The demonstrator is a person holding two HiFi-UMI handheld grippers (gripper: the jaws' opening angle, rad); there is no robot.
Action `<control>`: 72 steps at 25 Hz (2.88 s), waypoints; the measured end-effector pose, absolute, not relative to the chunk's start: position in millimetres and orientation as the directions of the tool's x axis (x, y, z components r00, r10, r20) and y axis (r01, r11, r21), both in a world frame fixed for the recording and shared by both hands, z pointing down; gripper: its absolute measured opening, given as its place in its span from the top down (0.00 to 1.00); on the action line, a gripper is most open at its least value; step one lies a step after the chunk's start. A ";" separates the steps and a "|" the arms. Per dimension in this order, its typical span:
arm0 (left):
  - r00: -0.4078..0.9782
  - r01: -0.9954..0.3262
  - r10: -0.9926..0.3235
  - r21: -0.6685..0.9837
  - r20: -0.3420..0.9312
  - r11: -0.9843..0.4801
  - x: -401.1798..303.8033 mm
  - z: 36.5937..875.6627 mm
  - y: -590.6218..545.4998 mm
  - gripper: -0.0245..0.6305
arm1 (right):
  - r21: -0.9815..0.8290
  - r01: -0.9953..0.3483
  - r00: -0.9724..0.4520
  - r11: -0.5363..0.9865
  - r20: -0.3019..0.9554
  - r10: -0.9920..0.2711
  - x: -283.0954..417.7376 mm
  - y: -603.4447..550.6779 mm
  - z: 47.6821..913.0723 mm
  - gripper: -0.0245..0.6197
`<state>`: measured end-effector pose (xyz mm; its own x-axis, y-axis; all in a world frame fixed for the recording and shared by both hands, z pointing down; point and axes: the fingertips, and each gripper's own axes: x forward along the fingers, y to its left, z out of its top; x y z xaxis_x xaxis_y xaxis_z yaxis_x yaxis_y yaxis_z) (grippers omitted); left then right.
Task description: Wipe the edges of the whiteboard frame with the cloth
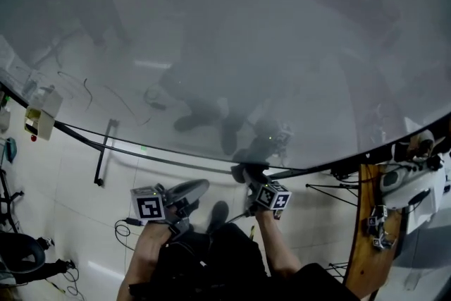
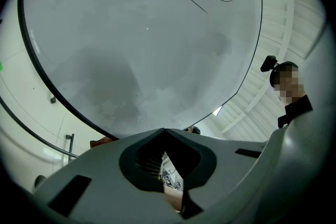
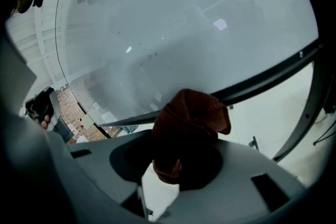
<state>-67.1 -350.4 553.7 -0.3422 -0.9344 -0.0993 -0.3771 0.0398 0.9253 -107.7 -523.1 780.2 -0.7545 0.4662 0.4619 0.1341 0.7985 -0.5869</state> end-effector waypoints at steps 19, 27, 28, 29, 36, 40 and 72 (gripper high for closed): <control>-0.441 -0.386 -0.887 0.921 -0.137 0.050 -79.1 549.8 -261.2 0.98 | -0.608 0.169 -0.716 0.776 0.466 0.521 -123.6 -444.8 765.2 0.76; -0.489 -0.381 -0.853 0.924 -0.183 0.020 -82.2 549.1 -203.4 0.98 | -0.596 0.168 -0.721 0.785 0.469 0.510 -132.9 -409.1 766.3 0.76; -0.493 -0.383 -0.851 0.923 -0.182 0.025 -82.6 550.0 -196.9 0.98 | -0.596 0.164 -0.723 0.786 0.470 0.507 -133.9 -406.0 767.2 0.76; -0.497 -0.382 -0.849 0.924 -0.181 0.027 -82.8 550.6 -190.8 0.98 | -0.596 0.161 -0.726 0.787 0.469 0.503 -135.1 -402.7 767.5 0.76; -0.506 -0.386 -0.841 0.922 -0.191 0.023 -79.7 550.3 -151.8 0.98 | -0.624 0.124 -0.748 0.772 0.453 0.486 -139.1 -381.7 764.3 0.76; -0.517 -0.396 -0.833 0.918 -0.200 0.025 -77.6 550.9 -131.8 0.98 | -0.626 0.101 -0.757 0.773 0.455 0.468 -140.5 -374.2 764.8 0.76; -0.632 -0.367 -0.761 0.922 -0.146 0.128 -119.0 542.7 -123.6 0.98 | -0.666 0.290 -0.624 0.688 0.413 0.663 -154.6 -286.2 756.5 0.76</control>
